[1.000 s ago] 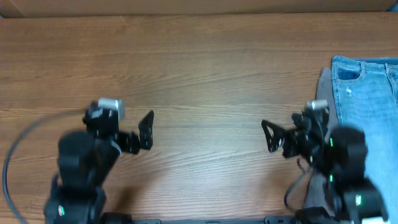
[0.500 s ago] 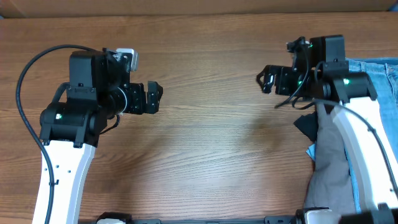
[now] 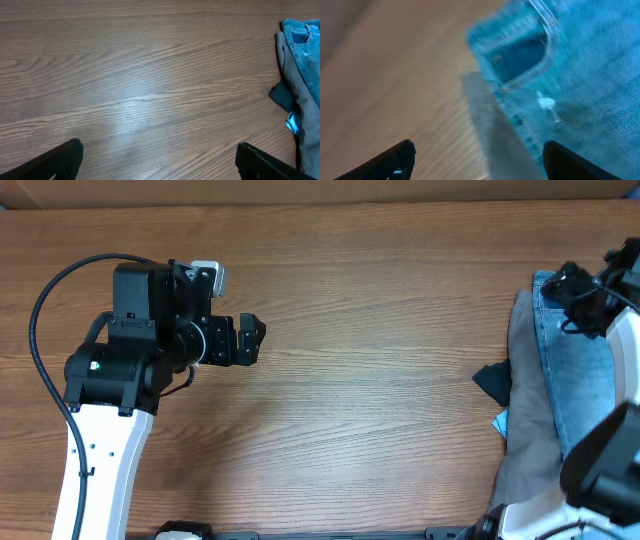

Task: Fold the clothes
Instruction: 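Reach the right gripper to the jeans on the pile and grasp them, then pull the light-blue jeans leftward off the pile with the right gripper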

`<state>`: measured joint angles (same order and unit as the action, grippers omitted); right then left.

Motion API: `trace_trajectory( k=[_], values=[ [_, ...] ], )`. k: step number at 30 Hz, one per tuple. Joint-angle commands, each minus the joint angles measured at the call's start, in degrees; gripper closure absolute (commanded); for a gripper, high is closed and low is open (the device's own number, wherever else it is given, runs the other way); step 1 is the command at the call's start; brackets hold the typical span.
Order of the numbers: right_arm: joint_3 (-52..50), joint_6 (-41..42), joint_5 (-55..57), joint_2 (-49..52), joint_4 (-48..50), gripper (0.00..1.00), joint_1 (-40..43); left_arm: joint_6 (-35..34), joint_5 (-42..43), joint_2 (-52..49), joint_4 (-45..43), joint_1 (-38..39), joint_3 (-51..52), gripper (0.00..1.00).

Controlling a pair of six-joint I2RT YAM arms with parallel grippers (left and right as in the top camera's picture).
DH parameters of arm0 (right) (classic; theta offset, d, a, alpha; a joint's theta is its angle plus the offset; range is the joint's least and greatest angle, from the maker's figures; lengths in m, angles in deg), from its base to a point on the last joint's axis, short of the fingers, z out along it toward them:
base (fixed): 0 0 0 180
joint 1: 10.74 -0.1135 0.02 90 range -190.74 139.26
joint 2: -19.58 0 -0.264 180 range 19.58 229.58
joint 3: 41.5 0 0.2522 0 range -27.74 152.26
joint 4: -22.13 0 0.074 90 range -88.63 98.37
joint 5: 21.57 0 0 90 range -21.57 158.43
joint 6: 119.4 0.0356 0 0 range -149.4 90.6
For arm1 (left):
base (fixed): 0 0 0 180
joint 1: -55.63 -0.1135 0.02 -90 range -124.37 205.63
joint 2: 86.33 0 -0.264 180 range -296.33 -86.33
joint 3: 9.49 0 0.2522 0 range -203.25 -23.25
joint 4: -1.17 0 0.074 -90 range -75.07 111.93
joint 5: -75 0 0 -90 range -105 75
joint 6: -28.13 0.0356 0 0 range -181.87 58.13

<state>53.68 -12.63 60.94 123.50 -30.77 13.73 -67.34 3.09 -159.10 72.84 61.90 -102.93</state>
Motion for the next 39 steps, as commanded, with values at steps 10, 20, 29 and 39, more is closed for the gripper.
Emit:
trace_trajectory(
  k=[10,20,29,39],
  values=[
    [1.14,-11.13,12.02,13.05,-1.18,0.31,0.24,0.76,0.96,-0.87,0.22,-0.24,-1.75,0.0],
    [0.66,-11.04,14.4,16.06,-2.32,0.36,-0.37,0.74,1.05,-5.44,1.44,-0.24,-1.75,0.0],
    [0.66,-16.59,20.26,16.06,-1.16,0.36,-4.22,0.74,1.49,-7.04,2.16,-0.24,-1.75,0.0],
    [0.83,-13.05,27.39,16.06,-1.68,0.63,-2.23,0.76,1.49,-7.04,3.21,-0.24,-1.75,0.0]
  ],
)
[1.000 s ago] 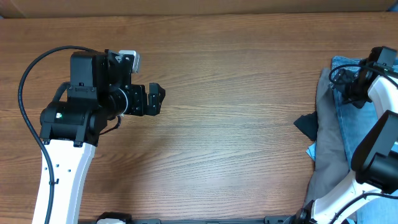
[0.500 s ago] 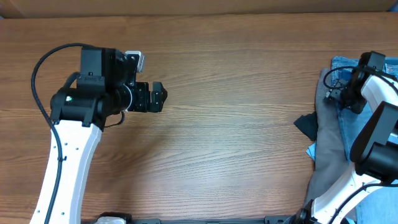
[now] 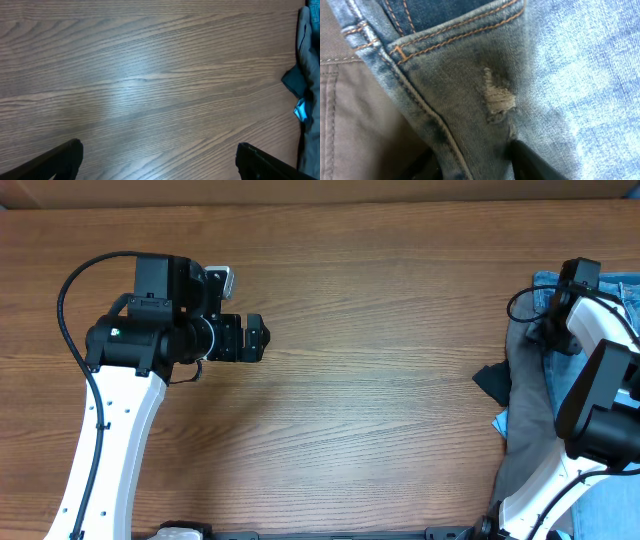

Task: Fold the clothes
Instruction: 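Pull the light-blue jeans leftward off the pile with the right gripper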

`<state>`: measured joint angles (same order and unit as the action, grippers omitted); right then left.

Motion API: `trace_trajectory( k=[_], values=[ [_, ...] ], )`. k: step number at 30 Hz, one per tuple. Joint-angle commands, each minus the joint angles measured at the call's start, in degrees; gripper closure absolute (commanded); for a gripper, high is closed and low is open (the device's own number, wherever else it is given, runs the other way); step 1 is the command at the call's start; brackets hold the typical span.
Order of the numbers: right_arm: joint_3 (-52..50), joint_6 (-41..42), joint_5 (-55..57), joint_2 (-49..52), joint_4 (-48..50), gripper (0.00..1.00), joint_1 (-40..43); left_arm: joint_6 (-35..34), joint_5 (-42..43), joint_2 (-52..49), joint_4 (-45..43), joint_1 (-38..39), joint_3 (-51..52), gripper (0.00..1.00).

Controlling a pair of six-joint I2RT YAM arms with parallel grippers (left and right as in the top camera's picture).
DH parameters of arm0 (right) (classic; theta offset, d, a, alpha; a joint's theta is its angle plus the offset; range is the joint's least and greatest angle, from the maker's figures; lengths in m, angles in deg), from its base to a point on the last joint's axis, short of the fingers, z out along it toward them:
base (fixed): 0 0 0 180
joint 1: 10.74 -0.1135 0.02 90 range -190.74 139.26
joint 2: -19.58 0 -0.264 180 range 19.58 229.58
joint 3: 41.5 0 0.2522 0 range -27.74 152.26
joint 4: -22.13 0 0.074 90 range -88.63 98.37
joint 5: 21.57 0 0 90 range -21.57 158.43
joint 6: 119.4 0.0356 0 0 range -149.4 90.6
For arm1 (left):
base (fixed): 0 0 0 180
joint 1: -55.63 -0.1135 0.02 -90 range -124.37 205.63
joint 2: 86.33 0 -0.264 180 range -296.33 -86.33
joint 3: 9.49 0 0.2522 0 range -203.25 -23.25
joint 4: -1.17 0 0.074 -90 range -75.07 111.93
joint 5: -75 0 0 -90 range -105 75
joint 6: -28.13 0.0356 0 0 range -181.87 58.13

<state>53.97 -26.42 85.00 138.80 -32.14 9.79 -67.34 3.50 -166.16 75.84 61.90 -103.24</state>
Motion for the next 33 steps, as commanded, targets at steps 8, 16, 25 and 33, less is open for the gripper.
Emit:
trace_trajectory(
  k=[8,16,25,33],
  values=[
    [7.06,3.08,0.72,0.46,-4.83,0.91,1.73,0.76,1.07,0.02,0.2,-0.24,-1.44,0.0],
    [19.78,6.27,0.66,-2.6,-12.87,0.96,1.92,0.72,1.07,0.11,2.12,-0.26,-1.55,0.1],
    [48.19,5.97,-13.84,-13.16,-26.34,0.96,-6.8,-0.55,0.98,2.95,9.18,-3.06,-16.13,0.11],
    [60.43,6.97,-19.91,-15.37,-37.75,0.96,-39.43,-0.46,-4.39,4.76,20.92,-10.88,-42.23,0.0]
  ],
)
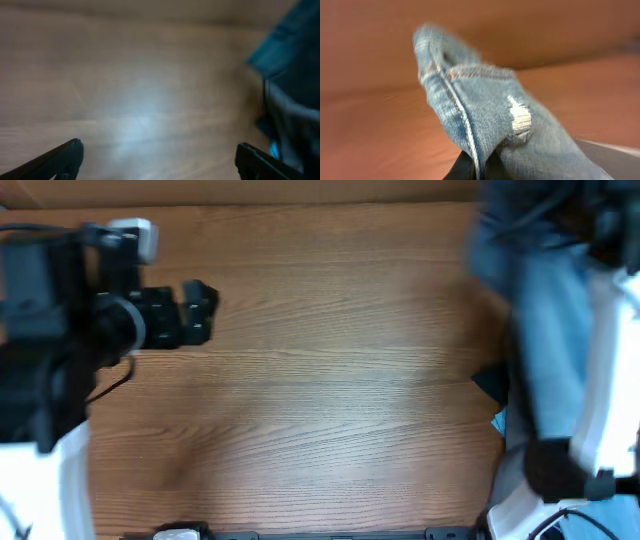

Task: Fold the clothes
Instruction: 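Pull the light-blue jeans leftward off the pile with the right gripper, then grasp the jeans waistband with the left gripper and drag it left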

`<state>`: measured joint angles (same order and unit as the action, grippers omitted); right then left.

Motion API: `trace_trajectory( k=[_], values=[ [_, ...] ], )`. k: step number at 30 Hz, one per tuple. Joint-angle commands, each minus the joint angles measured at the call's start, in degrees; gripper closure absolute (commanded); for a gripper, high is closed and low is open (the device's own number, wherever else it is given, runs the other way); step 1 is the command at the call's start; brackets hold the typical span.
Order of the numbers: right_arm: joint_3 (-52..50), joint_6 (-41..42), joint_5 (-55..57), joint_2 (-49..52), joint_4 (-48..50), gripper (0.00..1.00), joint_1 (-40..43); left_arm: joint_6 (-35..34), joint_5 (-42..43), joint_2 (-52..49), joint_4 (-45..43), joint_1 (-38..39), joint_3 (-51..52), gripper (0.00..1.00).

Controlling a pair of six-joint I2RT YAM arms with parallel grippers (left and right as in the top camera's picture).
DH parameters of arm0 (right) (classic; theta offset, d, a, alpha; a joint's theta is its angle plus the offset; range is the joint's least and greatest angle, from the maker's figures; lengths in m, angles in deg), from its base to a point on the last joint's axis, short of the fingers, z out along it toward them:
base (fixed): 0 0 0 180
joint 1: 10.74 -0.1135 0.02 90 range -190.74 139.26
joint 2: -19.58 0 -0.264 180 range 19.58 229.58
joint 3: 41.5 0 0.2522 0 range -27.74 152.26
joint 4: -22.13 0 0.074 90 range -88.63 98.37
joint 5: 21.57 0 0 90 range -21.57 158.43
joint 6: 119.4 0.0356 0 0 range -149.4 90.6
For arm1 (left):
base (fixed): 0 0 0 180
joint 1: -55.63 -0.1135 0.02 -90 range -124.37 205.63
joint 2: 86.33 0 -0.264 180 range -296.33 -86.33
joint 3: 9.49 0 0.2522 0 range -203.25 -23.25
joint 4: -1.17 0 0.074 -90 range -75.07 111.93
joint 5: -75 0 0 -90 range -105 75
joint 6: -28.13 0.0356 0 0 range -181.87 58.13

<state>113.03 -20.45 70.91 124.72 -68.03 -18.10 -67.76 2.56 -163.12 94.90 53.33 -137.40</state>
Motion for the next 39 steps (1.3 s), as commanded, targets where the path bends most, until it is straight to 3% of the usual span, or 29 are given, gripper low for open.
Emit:
trace_trajectory(
  k=[1,3,4,5,7,12,16,19,24,33,39],
  values=[
    [0.61,1.86,-5.86,-1.14,-3.3,0.83,-17.64,-0.02,-5.14,1.95,2.62,-2.84,-10.71,0.0],
    [0.13,1.79,-4.44,-0.74,-5.49,0.51,-25.0,0.13,-8.22,2.16,3.82,-3.39,-14.93,0.0],
    [0.15,1.92,0.68,-0.66,-6.75,0.46,-30.4,0.11,-10.91,2.49,4.79,-3.39,-17.9,0.0],
    [0.52,3.63,10.14,-1.01,-7.15,0.3,-34.53,0.11,-13.66,2.99,5.86,-3.39,-20.94,0.0],
    [1.73,3.78,19.15,-1.97,-7.04,0.21,-36.94,0.13,-15.32,3.54,6.64,-3.39,-23.08,0.0],
    [4.79,6.14,21.49,-6.1,-6.21,0.18,-32.65,0.11,-14.97,3.69,8.41,-3.34,-23.61,0.0],
    [5.64,6.14,20.94,-9.38,-5.11,0.17,-29.09,0.2,-8.76,-0.37,10.86,-3.26,-23.58,0.0],
    [5.62,7.89,19.47,-12.11,-4.63,0.17,-26.88,2.36,-4.55,-6.95,13.64,-2.25,-23.58,0.0],
    [5.62,9.55,19.32,-14.86,-6.43,0.14,-25.07,7.72,-5.86,-21.33,15.43,1.73,-23.58,0.0],
    [5.62,10.88,19.34,-16.41,-13.55,0.11,-23.61,8.81,-9.99,-47.15,14.05,1.9,-23.58,0.0],
    [5.55,10.88,19.39,-16.41,-16.87,0.11,-23.28,9.38,-10.69,-58.16,12.76,1.73,-23.58,0.0]
  ],
)
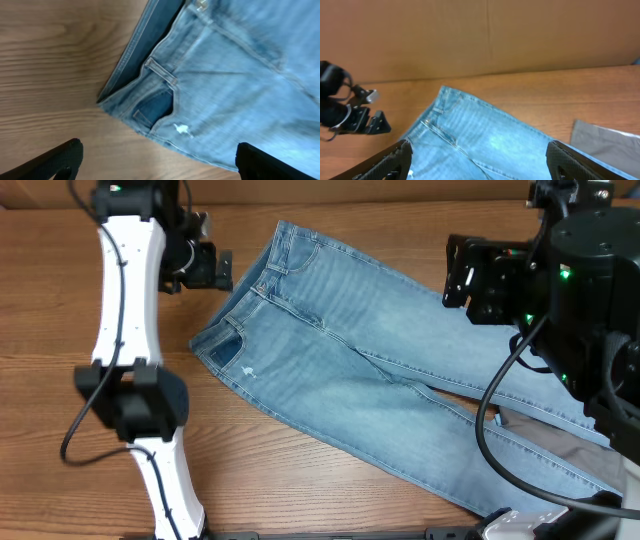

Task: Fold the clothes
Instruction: 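Grasp the jeans waistband with the left gripper and drag it left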

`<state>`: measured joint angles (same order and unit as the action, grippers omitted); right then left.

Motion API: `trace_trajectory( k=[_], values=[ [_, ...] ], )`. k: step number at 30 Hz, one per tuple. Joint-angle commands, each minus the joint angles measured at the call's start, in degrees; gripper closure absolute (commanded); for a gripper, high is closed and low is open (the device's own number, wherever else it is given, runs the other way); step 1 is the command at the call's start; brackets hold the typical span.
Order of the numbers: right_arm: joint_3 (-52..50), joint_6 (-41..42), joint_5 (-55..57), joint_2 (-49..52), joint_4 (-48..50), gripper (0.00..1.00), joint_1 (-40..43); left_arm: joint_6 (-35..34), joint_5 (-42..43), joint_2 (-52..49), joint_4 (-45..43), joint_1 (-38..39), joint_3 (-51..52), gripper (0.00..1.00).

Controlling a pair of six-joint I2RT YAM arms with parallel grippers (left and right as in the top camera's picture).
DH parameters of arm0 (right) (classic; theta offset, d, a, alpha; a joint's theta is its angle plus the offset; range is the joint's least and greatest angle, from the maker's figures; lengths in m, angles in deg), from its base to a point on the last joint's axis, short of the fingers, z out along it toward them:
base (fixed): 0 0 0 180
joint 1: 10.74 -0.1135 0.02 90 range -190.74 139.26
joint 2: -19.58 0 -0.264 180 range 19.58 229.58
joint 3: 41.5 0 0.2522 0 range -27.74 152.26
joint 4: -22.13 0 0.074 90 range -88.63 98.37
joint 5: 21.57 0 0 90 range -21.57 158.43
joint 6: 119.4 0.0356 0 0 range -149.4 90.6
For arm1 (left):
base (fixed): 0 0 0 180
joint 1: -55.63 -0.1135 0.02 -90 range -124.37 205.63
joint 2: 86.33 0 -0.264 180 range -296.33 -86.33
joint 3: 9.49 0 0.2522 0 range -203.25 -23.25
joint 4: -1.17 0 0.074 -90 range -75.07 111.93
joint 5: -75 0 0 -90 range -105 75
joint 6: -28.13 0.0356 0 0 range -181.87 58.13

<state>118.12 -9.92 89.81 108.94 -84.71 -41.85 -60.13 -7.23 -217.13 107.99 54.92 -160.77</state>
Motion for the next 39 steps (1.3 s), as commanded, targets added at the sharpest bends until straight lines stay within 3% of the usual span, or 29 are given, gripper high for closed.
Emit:
trace_trajectory(
  k=[1,3,12,14,20,21,22,24,25,30,33,39],
  values=[
    [0.46,0.35,0.46,-0.63,-0.61,0.11,1.03,1.75,-0.87,-6.51,-0.35,0.13,-0.22,0.01],
    [0.46,1.2,0.42,-0.63,-1.6,0.1,1.88,1.73,-0.87,-9.7,-0.52,0.15,-0.22,0.08],
    [0.22,1.9,-0.02,-0.52,-3.96,0.09,3.61,1.7,-3.39,-17.97,-3.78,-0.2,-0.22,0.11],
    [0.02,2.03,0.0,-0.52,-3.91,0.09,3.61,1.55,-3.26,-18.82,-4.87,-0.37,-0.22,0.2],
    [0.02,2.03,0.0,0.07,-3.48,0.09,3.61,1.73,-3.32,-20.81,-5.73,-0.37,-0.17,0.34],
    [0.02,2.03,0.0,0.13,-3.3,0.09,3.61,1.75,-3.32,-21.2,-5.68,-0.39,-0.11,0.39],
    [0.02,2.03,0.0,0.13,-2.99,0.09,3.61,1.7,-3.13,-21.73,-5.2,-0.44,-0.11,0.6],
    [0.02,2.03,0.0,0.13,-2.86,0.09,3.61,1.73,-3.15,-21.73,-4.61,-0.44,-0.11,0.87],
    [0.02,2.01,0.02,0.13,-2.86,0.09,3.61,1.64,-3.41,-21.57,-4.28,-0.5,-0.13,0.96],
    [0.02,2.01,0.02,0.13,-2.97,0.09,3.61,-11.39,-11.91,-19.65,-2.25,-4.76,-0.28,0.96],
    [0.02,2.01,0.04,0.13,-3.52,0.09,3.61,-14.47,-11.85,-17.33,-1.4,-9.9,-0.28,0.96],
    [0.02,2.01,0.02,0.13,-3.67,0.09,3.61,-18.91,-11.37,-9.51,1.97,-28.02,-0.28,0.96]
  ],
)
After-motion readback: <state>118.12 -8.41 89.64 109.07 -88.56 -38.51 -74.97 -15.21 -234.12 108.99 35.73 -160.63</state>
